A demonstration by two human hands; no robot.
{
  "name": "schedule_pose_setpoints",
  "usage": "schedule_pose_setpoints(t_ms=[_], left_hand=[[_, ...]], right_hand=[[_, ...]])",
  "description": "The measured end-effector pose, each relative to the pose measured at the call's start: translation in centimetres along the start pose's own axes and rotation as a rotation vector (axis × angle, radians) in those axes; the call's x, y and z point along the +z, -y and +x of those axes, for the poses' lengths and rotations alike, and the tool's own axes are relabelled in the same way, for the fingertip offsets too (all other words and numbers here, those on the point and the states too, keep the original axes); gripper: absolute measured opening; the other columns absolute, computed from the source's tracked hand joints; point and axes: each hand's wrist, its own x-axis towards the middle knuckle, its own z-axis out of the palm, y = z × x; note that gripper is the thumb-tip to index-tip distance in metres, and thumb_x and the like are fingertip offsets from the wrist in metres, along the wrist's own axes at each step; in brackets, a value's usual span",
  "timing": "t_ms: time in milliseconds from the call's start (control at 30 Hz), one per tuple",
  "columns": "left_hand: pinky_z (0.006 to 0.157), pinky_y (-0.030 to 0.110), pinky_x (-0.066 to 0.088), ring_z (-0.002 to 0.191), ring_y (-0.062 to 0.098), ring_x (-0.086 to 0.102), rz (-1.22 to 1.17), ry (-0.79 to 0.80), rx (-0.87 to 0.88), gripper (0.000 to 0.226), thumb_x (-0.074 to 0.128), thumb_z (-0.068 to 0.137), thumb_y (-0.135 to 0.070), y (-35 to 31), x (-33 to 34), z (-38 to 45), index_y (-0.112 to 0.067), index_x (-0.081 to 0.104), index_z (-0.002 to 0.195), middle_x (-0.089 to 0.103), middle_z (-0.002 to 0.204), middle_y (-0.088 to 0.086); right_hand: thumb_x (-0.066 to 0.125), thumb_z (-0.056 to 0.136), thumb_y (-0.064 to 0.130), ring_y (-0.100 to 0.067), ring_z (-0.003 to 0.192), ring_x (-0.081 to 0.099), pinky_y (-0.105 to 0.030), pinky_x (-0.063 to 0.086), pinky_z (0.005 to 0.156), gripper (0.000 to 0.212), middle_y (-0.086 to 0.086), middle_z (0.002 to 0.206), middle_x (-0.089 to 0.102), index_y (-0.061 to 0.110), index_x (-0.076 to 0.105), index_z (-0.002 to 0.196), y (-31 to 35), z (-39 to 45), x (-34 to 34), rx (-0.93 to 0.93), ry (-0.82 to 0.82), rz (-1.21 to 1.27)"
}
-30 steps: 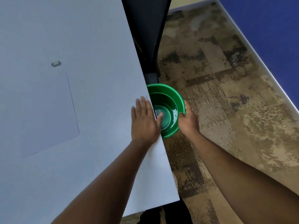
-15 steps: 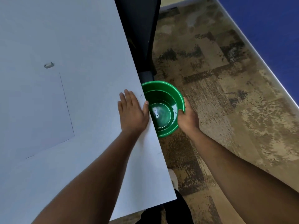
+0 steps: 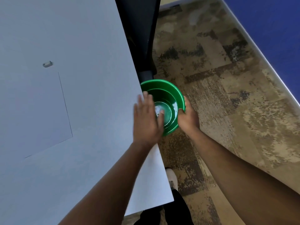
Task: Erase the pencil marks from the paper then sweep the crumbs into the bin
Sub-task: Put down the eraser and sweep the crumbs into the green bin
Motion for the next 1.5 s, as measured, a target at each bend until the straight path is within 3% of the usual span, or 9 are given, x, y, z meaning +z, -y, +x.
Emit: schedule_pose_setpoints(t_ms=[133,200,400,567,700,833,1033,1167,1500], left_hand=[[0.128,0.051,0.006,0.158,0.038,0.001,0.067,-0.048,-0.304,0.075,0.023,0.104,-0.048,4.7,-1.9,0.6,0.001,0.014,0.160,0.009,0.170,0.021],[0.127,0.055,0.008,0.157,0.040,0.002,0.144,0.005,-0.324,0.079,0.016,0.103,-0.053,5.7,-2.0,-0.2,0.001,0.014,0.160,0.009,0.169,0.023],[0.125,0.053,-0.009,0.156,0.032,-0.019,0.234,0.164,-0.105,0.079,0.003,0.102,-0.061,1.6,-0.2,-2.3,-0.010,-0.001,0.162,-0.012,0.170,0.015],[0.129,0.050,0.000,0.158,0.027,-0.007,0.082,0.246,0.250,0.066,0.018,0.109,-0.048,-1.8,1.6,-3.0,-0.011,0.009,0.163,0.008,0.171,0.011],[0.128,0.038,-0.002,0.158,0.025,0.000,-0.023,0.176,0.238,0.063,0.029,0.109,-0.036,-2.3,1.9,-3.9,-0.008,0.010,0.162,0.013,0.170,0.013],[0.127,0.040,0.001,0.158,0.031,0.007,0.036,0.182,0.235,0.066,0.034,0.106,-0.032,-3.0,2.1,-4.8,-0.007,0.012,0.162,0.017,0.169,0.015],[0.129,0.044,-0.005,0.158,0.034,-0.009,0.157,0.342,0.221,0.069,0.035,0.107,-0.024,-5.0,1.6,-6.5,-0.008,-0.003,0.162,0.003,0.171,0.014],[0.127,0.047,-0.006,0.157,0.039,-0.008,0.255,0.369,0.239,0.068,0.033,0.107,-0.026,-5.7,1.7,-8.4,-0.006,-0.003,0.162,0.003,0.171,0.017],[0.126,0.044,-0.008,0.158,0.035,-0.007,0.313,0.357,0.458,0.065,0.028,0.106,-0.019,-6.3,1.7,-18.0,-0.004,-0.002,0.162,0.001,0.171,0.018]], right_hand=[[0.043,0.101,0.018,-0.017,0.076,0.063,-0.026,0.050,0.057,0.059,-0.003,0.094,0.063,0.037,0.023,0.152,-0.2,0.1,-0.6,0.004,-0.001,0.023],[0.043,0.101,0.017,-0.013,0.072,0.061,-0.024,0.046,0.053,0.059,-0.001,0.094,0.063,0.037,0.023,0.153,-0.2,0.1,-0.7,0.010,-0.001,0.032],[0.043,0.101,0.018,-0.012,0.070,0.061,-0.024,0.043,0.049,0.058,0.001,0.089,0.062,0.036,0.024,0.152,-0.4,-0.3,0.0,0.026,0.007,0.055],[0.043,0.101,0.021,-0.015,0.075,0.062,-0.028,0.047,0.060,0.054,0.001,0.095,0.064,0.033,0.029,0.151,-0.4,-0.7,0.6,-0.029,-0.003,0.023],[0.042,0.101,0.019,-0.016,0.077,0.063,-0.029,0.049,0.062,0.054,0.002,0.095,0.064,0.033,0.028,0.152,-1.2,-0.7,0.1,-0.043,-0.005,0.023],[0.043,0.100,0.019,-0.017,0.083,0.064,-0.030,0.050,0.069,0.053,0.003,0.099,0.065,0.032,0.031,0.150,-2.3,-1.4,-0.7,-0.030,-0.038,0.047],[0.046,0.096,0.021,-0.023,0.091,0.066,-0.041,0.056,0.081,0.042,-0.002,0.108,0.069,0.030,0.046,0.137,-4.4,-3.6,-2.2,0.009,-0.103,0.039],[0.046,0.096,0.019,-0.023,0.091,0.066,-0.034,0.052,0.075,0.038,-0.002,0.107,0.069,0.027,0.050,0.133,-6.4,-6.2,-3.0,0.024,-0.173,0.051],[0.045,0.092,0.017,-0.027,0.103,0.063,-0.044,0.053,0.088,0.040,-0.004,0.117,0.065,0.025,0.050,0.131,-11.9,-15.8,-3.5,0.073,-0.373,0.060]])
